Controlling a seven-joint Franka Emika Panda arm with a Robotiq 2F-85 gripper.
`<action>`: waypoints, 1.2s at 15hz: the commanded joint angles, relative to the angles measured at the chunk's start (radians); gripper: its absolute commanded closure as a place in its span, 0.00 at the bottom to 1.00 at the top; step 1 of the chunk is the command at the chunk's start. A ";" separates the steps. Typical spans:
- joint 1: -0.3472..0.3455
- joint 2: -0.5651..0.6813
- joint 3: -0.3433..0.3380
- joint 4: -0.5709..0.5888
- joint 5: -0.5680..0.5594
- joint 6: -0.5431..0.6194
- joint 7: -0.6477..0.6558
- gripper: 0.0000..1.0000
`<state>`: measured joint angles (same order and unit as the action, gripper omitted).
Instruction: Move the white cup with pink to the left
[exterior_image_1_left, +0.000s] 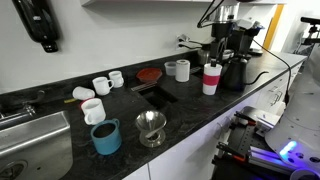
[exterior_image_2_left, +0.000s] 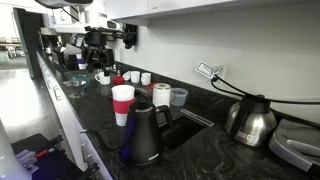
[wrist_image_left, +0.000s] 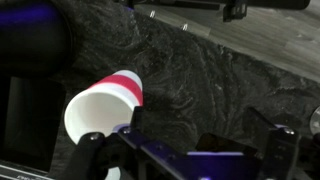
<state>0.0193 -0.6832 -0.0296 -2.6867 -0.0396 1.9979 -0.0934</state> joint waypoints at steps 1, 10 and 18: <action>-0.056 0.059 0.001 0.029 -0.045 0.093 0.048 0.00; -0.034 0.023 -0.004 0.008 -0.023 0.065 0.021 0.00; -0.064 0.042 0.011 -0.005 -0.062 0.102 0.063 0.00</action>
<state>-0.0172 -0.6582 -0.0334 -2.6840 -0.0693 2.0669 -0.0629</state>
